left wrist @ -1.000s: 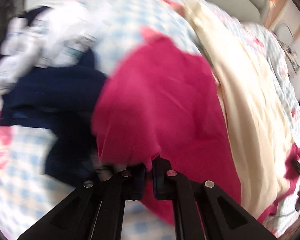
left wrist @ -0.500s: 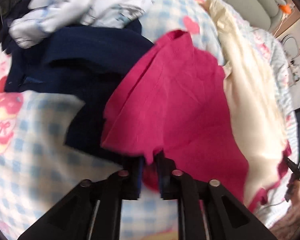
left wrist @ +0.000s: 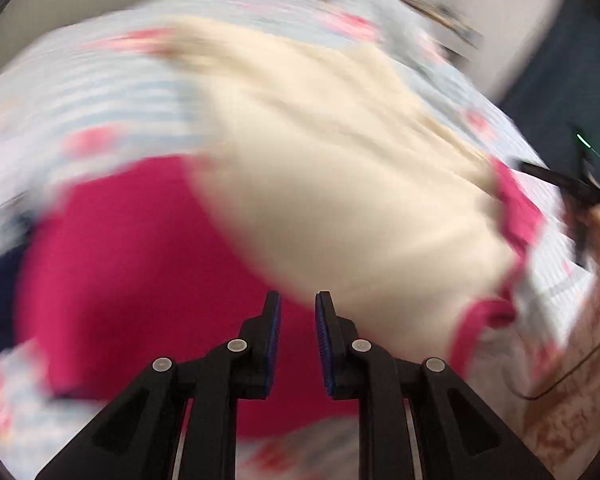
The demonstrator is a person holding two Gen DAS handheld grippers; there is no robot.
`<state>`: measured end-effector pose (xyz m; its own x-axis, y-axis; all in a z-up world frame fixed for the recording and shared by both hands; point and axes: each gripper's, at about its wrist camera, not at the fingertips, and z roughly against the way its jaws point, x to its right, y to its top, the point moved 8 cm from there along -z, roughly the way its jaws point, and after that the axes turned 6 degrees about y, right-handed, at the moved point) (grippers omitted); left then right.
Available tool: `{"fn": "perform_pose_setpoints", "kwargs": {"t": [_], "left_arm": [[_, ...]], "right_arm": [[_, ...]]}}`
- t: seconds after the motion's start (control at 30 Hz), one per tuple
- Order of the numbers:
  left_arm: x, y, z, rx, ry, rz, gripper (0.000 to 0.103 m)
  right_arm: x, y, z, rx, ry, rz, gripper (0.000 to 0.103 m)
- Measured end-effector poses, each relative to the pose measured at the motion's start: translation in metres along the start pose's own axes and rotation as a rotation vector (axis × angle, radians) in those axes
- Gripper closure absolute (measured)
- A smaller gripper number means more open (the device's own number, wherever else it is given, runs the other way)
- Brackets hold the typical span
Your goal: Fold clothes
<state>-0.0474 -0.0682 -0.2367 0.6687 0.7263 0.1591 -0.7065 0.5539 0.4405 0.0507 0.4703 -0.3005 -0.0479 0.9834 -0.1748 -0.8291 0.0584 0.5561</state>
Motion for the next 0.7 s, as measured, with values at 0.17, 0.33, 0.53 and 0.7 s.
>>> {"fn": "perform_pose_setpoints", "kwargs": {"t": [0.17, 0.33, 0.53, 0.7], "left_arm": [[0.074, 0.01, -0.047, -0.048, -0.083, -0.218, 0.087], [0.113, -0.062, -0.033, -0.136, -0.029, -0.279, 0.087], [0.053, -0.107, 0.003, -0.241, -0.024, -0.057, 0.087], [0.027, -0.072, 0.03, -0.148, 0.027, 0.01, 0.087]], "right_arm": [[-0.082, -0.092, -0.031, -0.144, 0.156, 0.218, 0.057], [-0.096, -0.118, -0.095, -0.208, 0.154, 0.261, 0.057], [-0.042, -0.122, -0.093, -0.241, 0.174, 0.041, 0.064], [-0.029, -0.055, -0.075, -0.139, 0.093, 0.017, 0.063]]}}
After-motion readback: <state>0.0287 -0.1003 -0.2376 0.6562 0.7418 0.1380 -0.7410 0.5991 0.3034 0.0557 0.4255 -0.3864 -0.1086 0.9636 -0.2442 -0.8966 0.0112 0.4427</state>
